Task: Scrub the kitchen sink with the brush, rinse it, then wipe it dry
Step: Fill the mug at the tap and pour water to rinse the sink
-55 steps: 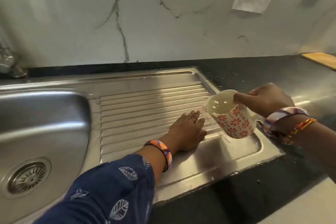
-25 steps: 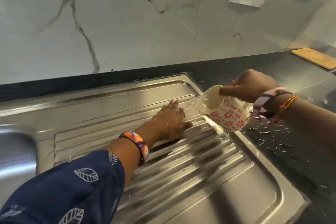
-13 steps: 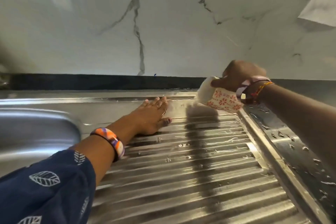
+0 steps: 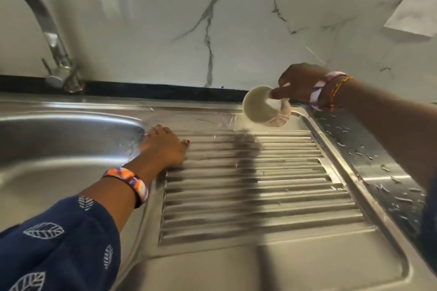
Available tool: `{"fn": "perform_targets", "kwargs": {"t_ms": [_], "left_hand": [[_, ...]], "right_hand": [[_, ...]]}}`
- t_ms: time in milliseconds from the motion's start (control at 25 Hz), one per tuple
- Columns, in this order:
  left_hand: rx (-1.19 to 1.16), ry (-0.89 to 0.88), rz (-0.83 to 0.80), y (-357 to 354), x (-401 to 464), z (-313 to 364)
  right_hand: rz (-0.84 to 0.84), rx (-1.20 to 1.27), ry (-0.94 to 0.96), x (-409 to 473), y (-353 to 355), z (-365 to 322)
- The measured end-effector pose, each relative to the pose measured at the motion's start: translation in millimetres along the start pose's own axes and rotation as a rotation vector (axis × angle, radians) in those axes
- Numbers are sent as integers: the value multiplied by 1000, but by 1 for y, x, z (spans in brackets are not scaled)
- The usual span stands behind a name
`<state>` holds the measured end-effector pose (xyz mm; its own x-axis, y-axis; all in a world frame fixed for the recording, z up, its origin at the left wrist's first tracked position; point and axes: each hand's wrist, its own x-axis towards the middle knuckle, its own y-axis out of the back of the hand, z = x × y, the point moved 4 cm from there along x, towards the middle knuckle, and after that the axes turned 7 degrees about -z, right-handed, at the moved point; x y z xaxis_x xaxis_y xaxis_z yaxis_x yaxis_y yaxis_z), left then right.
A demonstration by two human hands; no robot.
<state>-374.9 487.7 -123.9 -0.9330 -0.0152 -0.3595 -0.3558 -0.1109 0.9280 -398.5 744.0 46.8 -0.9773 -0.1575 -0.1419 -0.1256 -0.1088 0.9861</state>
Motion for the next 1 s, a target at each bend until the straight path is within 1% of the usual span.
{"fn": "perform_targets", "kwargs": {"t_ms": [160,360,480,720,840,1000], "left_hand": [[25,-297,-87,-22,-50,38],[117,-491,-100,-49,-104,68],[115,-589,-161,-61,-140,75],[77,-731,-355,-86,-206,74],[69,-789,-412,-91,-233,56],[47,-760,-433,-86,-254,5]], "right_hand": [[48,-342,15,-35,-20,-1],[2,-512,123,-88,-42,-19],[-39,-525,157,-123,-49,-39],[-118,-480,215,-179,-49,-101],[-174,-484,266,-195,-52,-145],[-221,-528,344,-197,-53,-211]]}}
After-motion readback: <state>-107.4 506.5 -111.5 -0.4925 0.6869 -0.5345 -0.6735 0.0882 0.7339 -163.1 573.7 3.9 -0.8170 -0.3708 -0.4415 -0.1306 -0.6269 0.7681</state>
